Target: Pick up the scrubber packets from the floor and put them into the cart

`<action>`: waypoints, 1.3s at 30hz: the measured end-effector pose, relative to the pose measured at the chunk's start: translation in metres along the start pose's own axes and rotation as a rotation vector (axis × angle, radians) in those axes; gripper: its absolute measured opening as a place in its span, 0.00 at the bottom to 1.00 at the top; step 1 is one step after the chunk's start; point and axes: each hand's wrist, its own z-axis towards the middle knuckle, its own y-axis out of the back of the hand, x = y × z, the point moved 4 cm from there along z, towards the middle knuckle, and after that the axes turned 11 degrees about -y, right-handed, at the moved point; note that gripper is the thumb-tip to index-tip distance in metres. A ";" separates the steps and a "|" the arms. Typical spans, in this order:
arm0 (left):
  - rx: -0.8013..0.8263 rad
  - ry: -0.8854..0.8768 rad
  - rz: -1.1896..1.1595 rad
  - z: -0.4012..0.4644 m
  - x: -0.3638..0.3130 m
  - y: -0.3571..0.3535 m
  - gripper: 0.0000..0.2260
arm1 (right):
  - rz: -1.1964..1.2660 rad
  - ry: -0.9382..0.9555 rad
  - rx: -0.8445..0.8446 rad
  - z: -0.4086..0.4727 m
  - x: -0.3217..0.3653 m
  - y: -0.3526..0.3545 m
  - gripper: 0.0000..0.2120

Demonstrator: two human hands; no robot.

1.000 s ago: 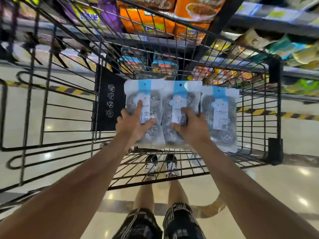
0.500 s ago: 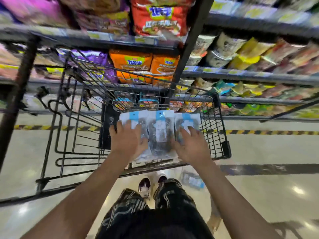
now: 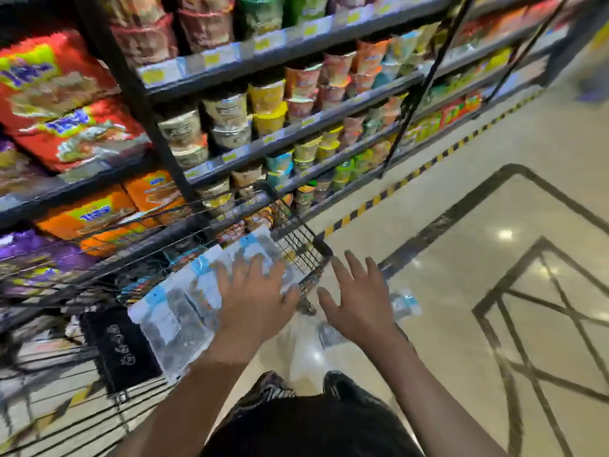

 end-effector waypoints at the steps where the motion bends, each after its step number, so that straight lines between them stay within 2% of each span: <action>1: 0.007 -0.046 0.019 0.006 -0.020 -0.003 0.22 | 0.001 -0.056 0.000 -0.007 -0.023 0.003 0.35; 9: 0.142 -0.272 0.070 0.033 -0.189 -0.048 0.29 | 0.013 -0.391 -0.066 -0.091 -0.229 0.027 0.33; 13: 0.172 -0.331 0.056 0.029 -0.268 -0.075 0.27 | -0.010 -0.478 -0.053 -0.122 -0.313 0.035 0.34; 17: 0.203 -0.334 0.040 0.031 -0.313 -0.100 0.28 | -0.027 -0.485 0.019 -0.125 -0.363 0.029 0.38; 21: 0.184 -0.323 0.088 0.032 -0.326 -0.120 0.28 | -0.050 -0.430 0.094 -0.103 -0.382 0.016 0.35; 24: 0.259 -0.275 0.089 0.047 -0.324 -0.137 0.30 | -0.039 -0.405 0.147 -0.077 -0.383 0.006 0.34; 26: 0.281 -0.271 0.114 0.062 -0.319 -0.147 0.29 | -0.036 -0.391 0.177 -0.057 -0.378 0.003 0.30; 28: 0.374 -0.270 0.138 0.081 -0.311 -0.165 0.29 | -0.023 -0.369 0.173 -0.036 -0.379 -0.010 0.26; 30: 0.381 -0.286 0.156 0.100 -0.304 -0.182 0.30 | -0.023 -0.378 0.230 -0.012 -0.381 -0.027 0.28; 35: 0.463 -0.228 0.182 0.149 -0.289 -0.243 0.30 | -0.030 -0.315 0.369 0.052 -0.394 -0.100 0.31; 39: 0.488 -0.195 0.103 0.176 -0.272 -0.326 0.30 | -0.043 -0.265 0.470 0.091 -0.406 -0.188 0.30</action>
